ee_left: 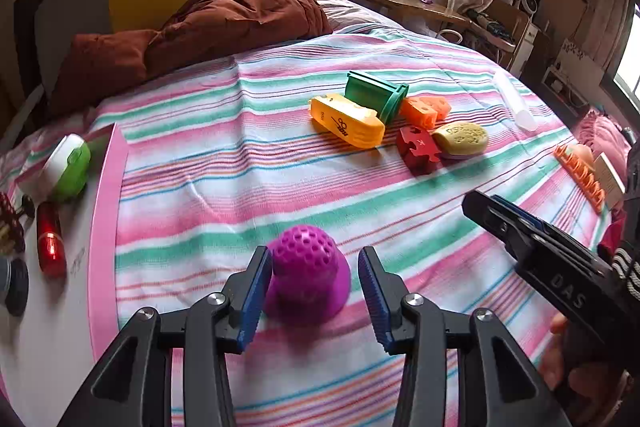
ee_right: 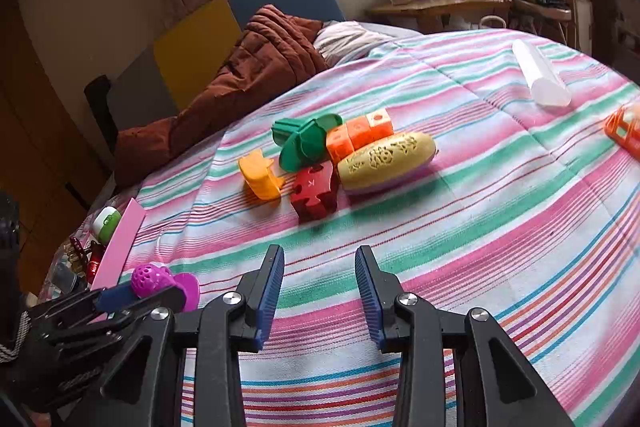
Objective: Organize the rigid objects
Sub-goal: 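Grasp the red puzzle piece with the right gripper while the left gripper carries the magenta cup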
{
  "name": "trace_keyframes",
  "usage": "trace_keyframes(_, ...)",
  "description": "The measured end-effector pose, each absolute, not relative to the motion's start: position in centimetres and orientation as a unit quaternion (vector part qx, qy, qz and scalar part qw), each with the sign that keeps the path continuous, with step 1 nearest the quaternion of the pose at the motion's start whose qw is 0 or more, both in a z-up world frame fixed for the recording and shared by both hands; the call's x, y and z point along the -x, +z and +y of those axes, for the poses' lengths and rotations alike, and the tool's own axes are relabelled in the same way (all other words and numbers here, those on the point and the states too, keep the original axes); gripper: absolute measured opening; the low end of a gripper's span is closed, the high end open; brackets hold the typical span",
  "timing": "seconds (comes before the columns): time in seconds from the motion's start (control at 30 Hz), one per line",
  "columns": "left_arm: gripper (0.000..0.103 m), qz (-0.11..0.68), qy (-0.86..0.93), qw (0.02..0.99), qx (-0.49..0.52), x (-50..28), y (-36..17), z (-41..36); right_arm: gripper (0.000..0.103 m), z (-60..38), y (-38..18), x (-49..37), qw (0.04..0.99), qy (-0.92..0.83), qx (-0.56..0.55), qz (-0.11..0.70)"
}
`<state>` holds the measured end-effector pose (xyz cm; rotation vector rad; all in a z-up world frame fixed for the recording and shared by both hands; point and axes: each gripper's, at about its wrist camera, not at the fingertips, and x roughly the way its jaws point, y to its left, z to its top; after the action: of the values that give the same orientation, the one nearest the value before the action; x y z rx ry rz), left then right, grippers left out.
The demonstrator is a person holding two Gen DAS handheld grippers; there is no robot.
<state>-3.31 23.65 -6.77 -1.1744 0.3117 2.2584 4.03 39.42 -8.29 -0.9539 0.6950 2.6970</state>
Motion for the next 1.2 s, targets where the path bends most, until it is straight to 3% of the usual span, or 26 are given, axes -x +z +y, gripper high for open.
trace_keyframes(0.13, 0.043, 0.126, 0.851, 0.278, 0.428, 4.3, -7.4, 23.9, 0.038, 39.8, -8.8, -4.1, 0.094, 0.907, 0.326, 0.251)
trace_keyframes(0.2, 0.033, 0.12, 0.852, 0.282, 0.425, 4.4, -7.6, 23.6, 0.038, 39.9, -8.9, -4.2, 0.091, 0.906, 0.324, 0.257)
trace_keyframes(0.6, 0.033, 0.079, 0.861, 0.279, 0.418, 3.9, -7.5, 21.5, 0.038, 39.4, -8.7, -3.6, 0.101, 0.905, 0.341, 0.236)
trace_keyframes(1.13, 0.033, 0.07, 0.867, 0.28, 0.406, 2.2, -7.9, 19.8, 0.039, 40.0, -8.5, 5.7, 0.122, 0.89, 0.411, 0.155)
trace_keyframes(1.2, 0.033, 0.07, 0.868, 0.28, 0.404, 2.1, -7.9, 19.8, 0.034, 39.7, -8.5, 5.6, 0.123, 0.893, 0.408, 0.146)
